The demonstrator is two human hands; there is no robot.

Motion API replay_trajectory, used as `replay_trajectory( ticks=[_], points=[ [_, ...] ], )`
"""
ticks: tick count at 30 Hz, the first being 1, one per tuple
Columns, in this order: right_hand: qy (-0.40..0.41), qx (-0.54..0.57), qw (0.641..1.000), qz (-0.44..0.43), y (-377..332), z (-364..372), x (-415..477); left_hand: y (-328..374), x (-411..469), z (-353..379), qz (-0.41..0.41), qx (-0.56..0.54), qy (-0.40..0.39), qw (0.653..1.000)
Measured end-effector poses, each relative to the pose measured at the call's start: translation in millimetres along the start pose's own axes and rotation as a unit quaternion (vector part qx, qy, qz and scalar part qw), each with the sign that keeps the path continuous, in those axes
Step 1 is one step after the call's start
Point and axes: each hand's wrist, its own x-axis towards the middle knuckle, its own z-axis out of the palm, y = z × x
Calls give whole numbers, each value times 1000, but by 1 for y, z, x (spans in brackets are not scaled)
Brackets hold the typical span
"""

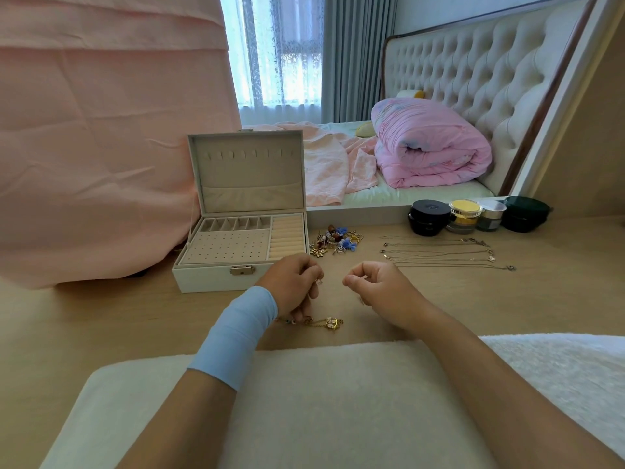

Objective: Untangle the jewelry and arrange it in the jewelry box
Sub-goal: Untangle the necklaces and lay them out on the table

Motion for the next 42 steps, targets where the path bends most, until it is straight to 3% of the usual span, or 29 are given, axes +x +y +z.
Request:
replay_trajectory(
  ticks=[3,6,10,12,16,22,27,33,38,42],
  points=[
    [-22,16,1000,8,1,-3,-1,-1,1,-3,29,61,27,997],
    [-30,50,998,5,-4,-7,-3,2,-1,-8,11,91,-17,996],
    [-45,56,997,5,-12,-10,-5,13,-5,-10,27,224,-58,973],
    [-52,59,997,4,-13,-9,-5,16,-6,-2,60,159,-59,984],
    [-52,62,997,-3,-12,-8,-6,11,-3,22,97,-79,-76,989],
    [-47,81,996,-2,-13,-9,-6,2,2,21,62,-63,-65,994],
    [-16,95,995,14,-12,-11,-7,6,2,23,86,-74,-19,993],
    [45,25,999,-7,-8,-14,-7,2,3,31,115,-53,18,992],
    [58,43,997,8,-11,-16,-8,6,2,28,72,-200,9,977],
    [11,202,979,41,-15,-26,-7,5,5,22,29,-270,15,962]
  ],
)
